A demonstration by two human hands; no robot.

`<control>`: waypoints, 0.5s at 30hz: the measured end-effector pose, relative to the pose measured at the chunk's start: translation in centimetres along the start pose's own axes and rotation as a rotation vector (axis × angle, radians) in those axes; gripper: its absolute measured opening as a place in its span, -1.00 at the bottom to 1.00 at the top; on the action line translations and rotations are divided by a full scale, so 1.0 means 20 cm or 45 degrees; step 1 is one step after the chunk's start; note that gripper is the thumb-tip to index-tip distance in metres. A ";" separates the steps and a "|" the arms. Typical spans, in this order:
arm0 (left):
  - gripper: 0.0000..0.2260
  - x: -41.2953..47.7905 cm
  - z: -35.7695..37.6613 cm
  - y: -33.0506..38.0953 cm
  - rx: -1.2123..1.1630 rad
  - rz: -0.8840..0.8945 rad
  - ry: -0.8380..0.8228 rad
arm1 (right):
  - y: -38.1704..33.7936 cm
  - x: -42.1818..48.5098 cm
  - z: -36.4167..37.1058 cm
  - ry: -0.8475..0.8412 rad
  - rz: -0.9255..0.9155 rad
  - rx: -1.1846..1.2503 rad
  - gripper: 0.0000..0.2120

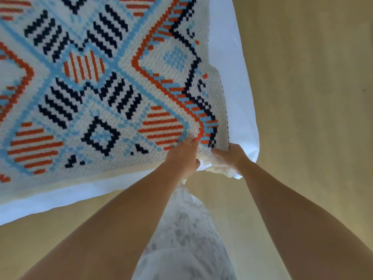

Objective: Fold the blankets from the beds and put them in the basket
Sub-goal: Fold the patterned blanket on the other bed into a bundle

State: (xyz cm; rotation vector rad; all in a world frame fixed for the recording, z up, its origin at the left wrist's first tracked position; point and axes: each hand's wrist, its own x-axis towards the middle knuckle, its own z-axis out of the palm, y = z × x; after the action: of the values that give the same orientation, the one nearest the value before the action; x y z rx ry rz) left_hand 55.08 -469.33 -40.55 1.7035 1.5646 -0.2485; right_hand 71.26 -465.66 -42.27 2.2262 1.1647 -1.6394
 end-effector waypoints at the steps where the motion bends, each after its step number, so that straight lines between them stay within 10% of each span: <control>1: -0.50 -0.02 -0.01 -0.01 0.030 0.016 -0.018 | 0.05 -0.02 0.00 0.027 0.062 -0.012 -0.68; 7: -0.59 -0.01 -0.07 0.03 0.216 0.129 -0.020 | 0.14 -0.12 -0.08 0.453 0.038 -0.449 -0.66; 15: -0.58 0.05 -0.14 0.22 0.299 0.018 -0.025 | 0.09 -0.11 -0.18 0.357 -0.072 -0.468 -0.71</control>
State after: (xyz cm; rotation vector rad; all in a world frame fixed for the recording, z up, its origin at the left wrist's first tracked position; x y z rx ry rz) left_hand 58.38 -466.53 -37.46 1.8842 1.5570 -0.4556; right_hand 74.87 -466.16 -39.46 2.2379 1.4684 -1.0403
